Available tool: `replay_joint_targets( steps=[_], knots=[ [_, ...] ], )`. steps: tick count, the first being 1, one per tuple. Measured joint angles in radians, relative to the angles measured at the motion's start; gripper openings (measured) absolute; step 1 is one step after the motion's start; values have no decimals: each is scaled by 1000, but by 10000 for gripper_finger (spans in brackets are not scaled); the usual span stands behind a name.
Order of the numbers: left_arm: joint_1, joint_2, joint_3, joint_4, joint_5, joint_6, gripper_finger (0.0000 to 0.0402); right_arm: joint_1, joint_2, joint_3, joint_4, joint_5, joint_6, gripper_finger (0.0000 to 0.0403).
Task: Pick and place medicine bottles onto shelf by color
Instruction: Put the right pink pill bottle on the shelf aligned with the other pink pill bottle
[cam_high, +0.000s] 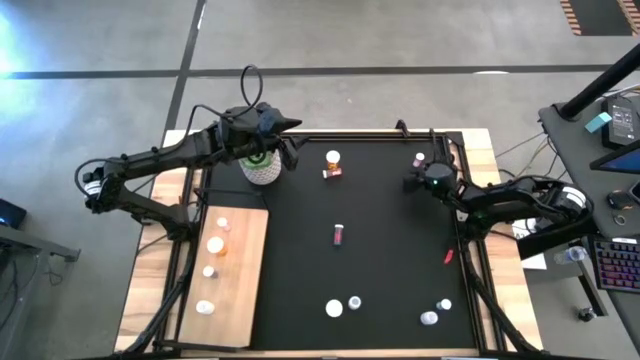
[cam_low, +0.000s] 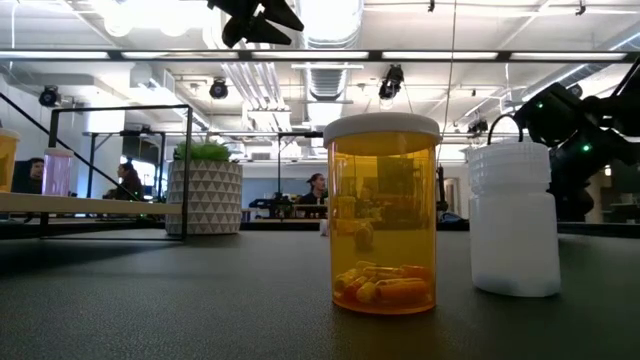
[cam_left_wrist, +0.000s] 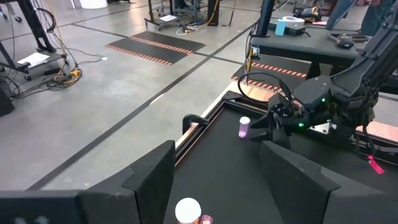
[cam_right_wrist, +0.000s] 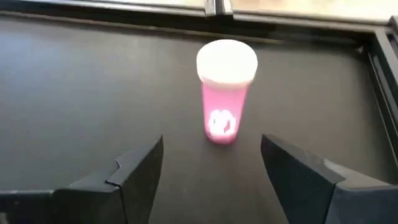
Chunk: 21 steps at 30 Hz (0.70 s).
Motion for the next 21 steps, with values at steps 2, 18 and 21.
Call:
replay_joint_targets(
  steps=[2,18,21],
  knots=[
    [0,0,0,0,0,1,221,-4,0,0,34,2,-30,260],
    [7,0,0,1,0,8,221,-87,1,0,59,-5,-58,258],
    [13,0,0,1,0,17,221,-87,1,0,59,-7,-47,258]
  ],
)
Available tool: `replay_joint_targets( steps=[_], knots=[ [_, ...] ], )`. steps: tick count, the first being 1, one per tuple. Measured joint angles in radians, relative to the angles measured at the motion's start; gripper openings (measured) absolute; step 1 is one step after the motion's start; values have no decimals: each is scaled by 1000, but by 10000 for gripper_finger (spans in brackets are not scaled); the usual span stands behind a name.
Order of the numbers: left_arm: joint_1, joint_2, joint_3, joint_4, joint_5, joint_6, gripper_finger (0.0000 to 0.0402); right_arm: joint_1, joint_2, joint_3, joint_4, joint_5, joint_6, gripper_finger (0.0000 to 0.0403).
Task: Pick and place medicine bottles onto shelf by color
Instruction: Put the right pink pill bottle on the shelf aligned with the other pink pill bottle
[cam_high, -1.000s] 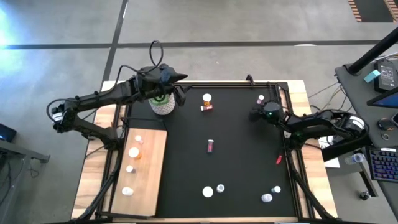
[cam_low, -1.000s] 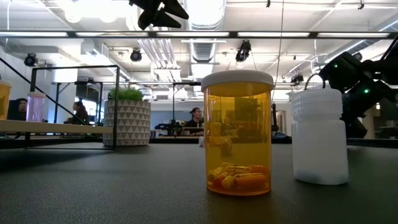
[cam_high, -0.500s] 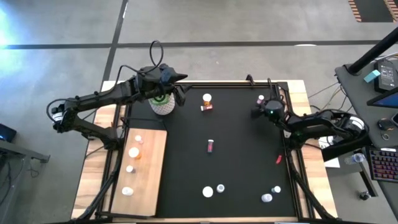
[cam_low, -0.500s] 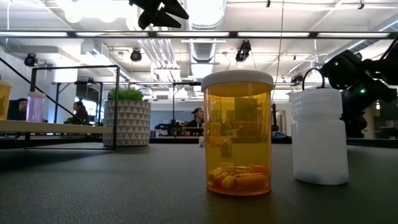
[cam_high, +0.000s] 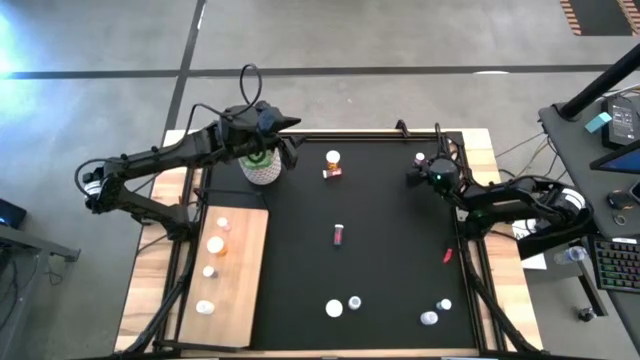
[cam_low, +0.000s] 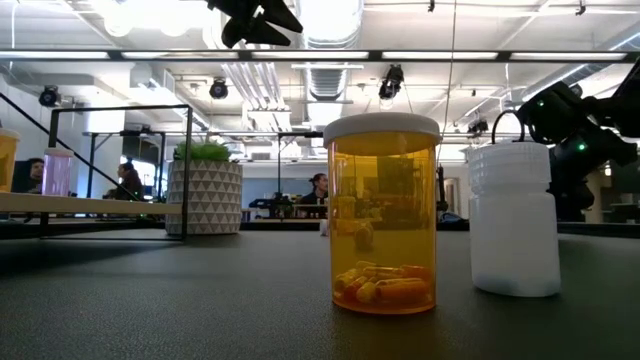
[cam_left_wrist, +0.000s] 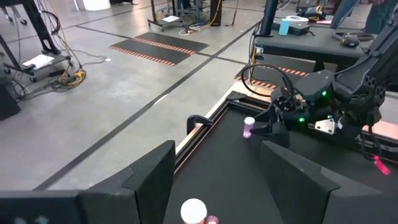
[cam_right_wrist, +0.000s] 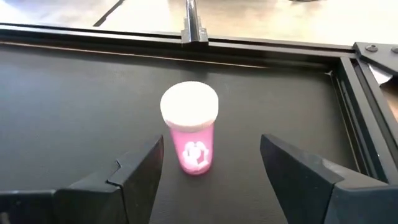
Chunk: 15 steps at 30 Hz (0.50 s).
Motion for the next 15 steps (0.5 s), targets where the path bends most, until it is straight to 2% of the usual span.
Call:
replay_joint_targets(
  steps=[9,15],
  knots=[
    [6,0,0,2,0,17,221,0,0,0,1,-17,43,258],
    [6,0,0,7,0,14,221,18,1,8,-7,-29,178,258]
  ],
)
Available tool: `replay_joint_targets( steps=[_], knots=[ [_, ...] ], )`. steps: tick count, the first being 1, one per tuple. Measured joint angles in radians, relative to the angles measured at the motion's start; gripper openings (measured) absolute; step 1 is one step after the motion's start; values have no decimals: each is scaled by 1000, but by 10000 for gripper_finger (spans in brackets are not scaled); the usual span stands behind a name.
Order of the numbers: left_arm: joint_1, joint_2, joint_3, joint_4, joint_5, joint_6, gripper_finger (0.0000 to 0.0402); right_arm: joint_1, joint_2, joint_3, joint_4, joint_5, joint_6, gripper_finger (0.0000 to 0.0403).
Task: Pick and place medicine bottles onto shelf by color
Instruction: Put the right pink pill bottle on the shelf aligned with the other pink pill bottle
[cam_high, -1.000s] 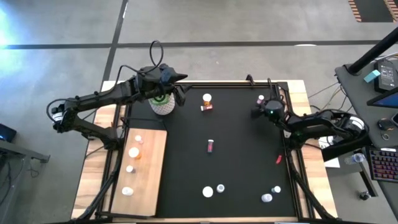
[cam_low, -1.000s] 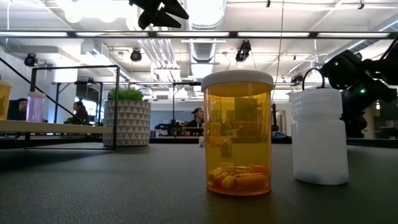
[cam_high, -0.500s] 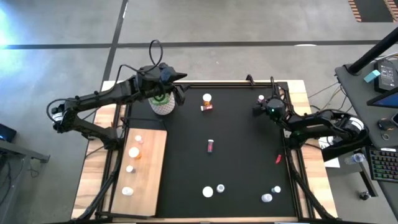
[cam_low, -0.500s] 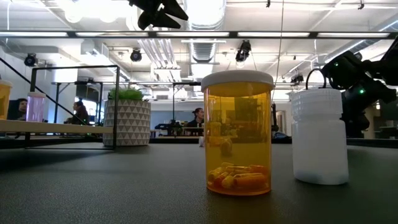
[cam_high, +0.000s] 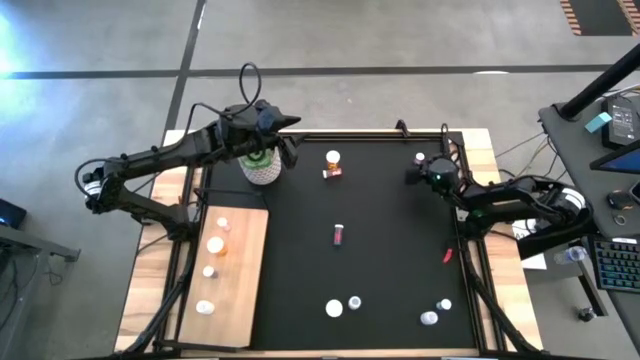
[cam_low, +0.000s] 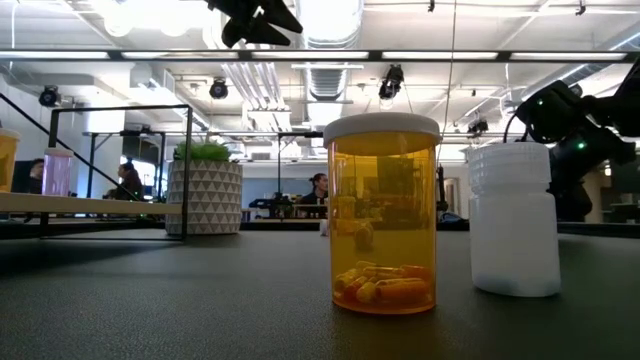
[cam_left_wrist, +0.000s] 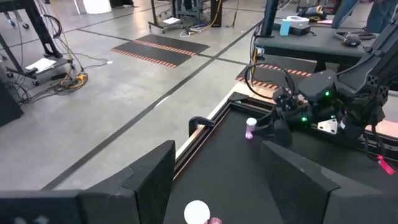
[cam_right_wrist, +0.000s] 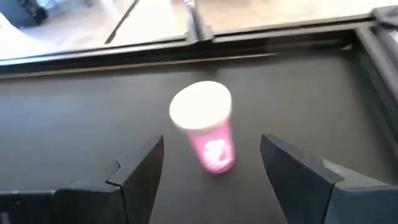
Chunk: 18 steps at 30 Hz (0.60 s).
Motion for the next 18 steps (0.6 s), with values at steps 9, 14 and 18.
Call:
replay_joint_targets(
  steps=[9,14,18],
  knots=[
    [2,0,0,0,0,2,221,3,108,34,31,24,-114,258],
    [8,0,0,0,0,2,221,22,212,58,63,112,-139,258],
    [9,0,0,0,-2,2,221,31,256,60,127,148,-144,254]
  ],
)
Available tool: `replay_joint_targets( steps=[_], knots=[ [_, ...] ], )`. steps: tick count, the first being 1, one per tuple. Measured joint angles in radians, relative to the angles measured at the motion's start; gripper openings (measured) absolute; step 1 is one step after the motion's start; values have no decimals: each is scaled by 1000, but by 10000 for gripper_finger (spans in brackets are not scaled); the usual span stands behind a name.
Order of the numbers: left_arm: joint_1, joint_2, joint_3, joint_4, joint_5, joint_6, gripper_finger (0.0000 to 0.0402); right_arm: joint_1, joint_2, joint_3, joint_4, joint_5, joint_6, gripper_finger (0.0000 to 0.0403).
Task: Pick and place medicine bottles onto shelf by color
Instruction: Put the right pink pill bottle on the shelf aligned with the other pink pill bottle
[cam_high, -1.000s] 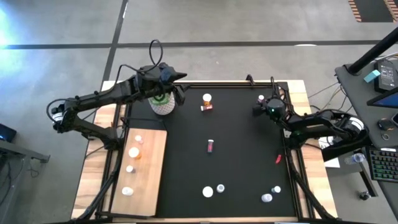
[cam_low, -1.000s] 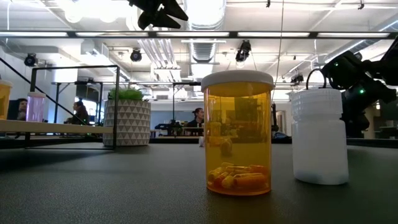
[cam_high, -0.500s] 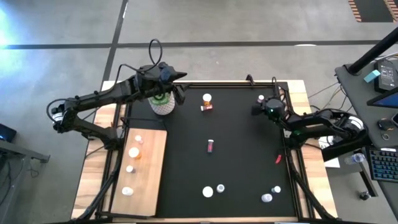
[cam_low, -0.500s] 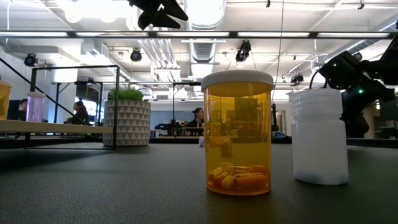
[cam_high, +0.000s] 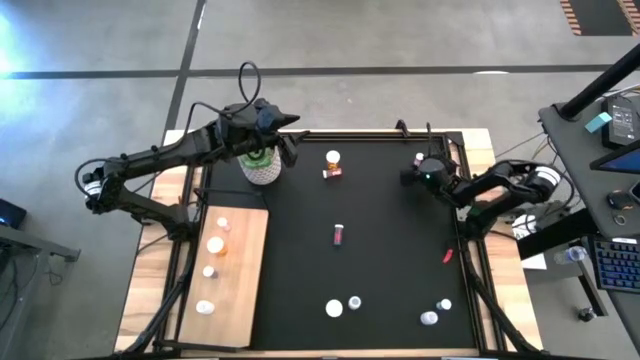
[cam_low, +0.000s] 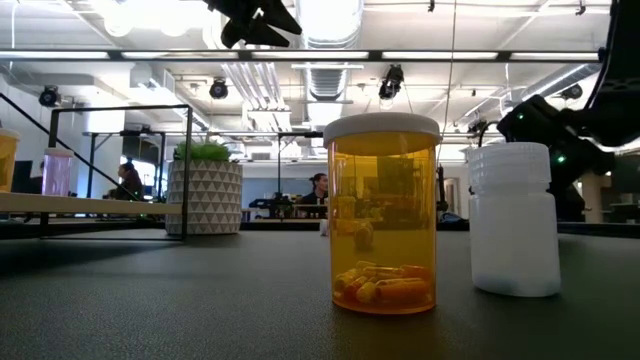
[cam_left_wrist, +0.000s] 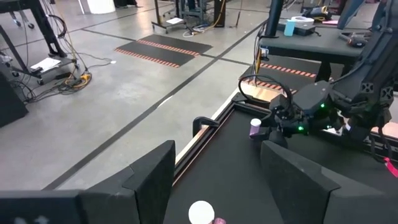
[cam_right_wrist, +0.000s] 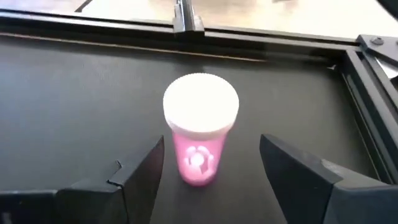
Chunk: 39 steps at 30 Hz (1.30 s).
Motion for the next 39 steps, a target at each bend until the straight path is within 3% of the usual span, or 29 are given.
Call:
replay_joint_targets(
  steps=[6,22,29,34,39],
  knots=[
    [0,0,0,0,-1,0,221,7,43,0,54,33,4,218],
    [7,0,0,-1,-2,1,221,7,55,0,90,47,21,77],
    [7,0,0,-1,-2,1,221,7,47,-1,89,41,28,69],
    [7,0,0,-1,9,-2,221,8,-33,-2,77,-32,89,70],
    [7,0,0,-2,86,-8,221,35,-139,39,24,-249,80,70]
  ],
)
